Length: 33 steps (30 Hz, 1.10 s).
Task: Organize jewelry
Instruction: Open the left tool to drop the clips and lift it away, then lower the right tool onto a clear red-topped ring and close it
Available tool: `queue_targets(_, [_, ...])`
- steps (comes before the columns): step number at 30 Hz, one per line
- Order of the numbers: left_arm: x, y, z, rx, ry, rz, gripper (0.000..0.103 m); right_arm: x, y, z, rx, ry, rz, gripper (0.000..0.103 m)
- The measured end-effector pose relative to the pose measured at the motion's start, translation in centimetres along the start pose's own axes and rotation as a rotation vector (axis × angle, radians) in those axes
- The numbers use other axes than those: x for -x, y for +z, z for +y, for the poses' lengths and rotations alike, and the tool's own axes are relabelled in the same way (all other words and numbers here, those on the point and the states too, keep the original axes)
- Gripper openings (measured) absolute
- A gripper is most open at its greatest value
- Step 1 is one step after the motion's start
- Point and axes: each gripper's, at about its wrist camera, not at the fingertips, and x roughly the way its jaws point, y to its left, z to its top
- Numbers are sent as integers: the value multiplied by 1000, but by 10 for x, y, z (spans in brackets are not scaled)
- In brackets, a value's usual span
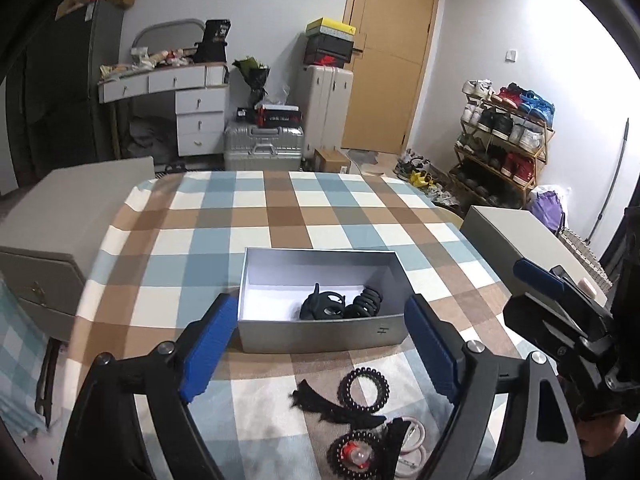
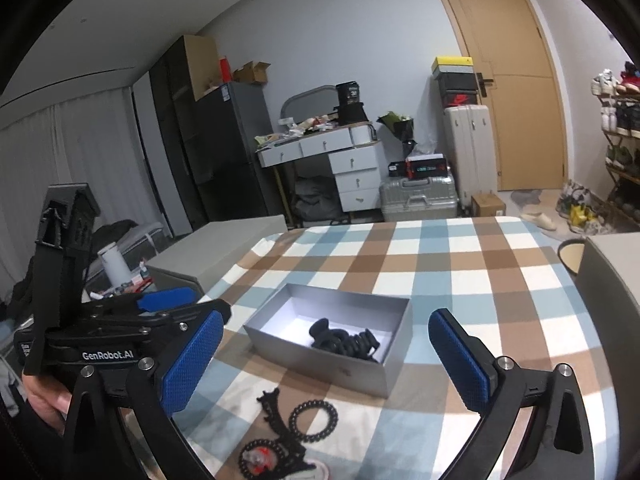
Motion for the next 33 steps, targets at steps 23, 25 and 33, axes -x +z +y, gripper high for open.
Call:
queue_targets(23, [25,-81,8,79,33,-10,102,31,-77,21,63,-14,109,103])
queue_targets(25, [24,-87,10,98,31,5,102,30,-88,21,67,-6,141,103])
queue_targets(33, [21,-110,15,108,25,77,101,20,-116,20,31,62,256,103])
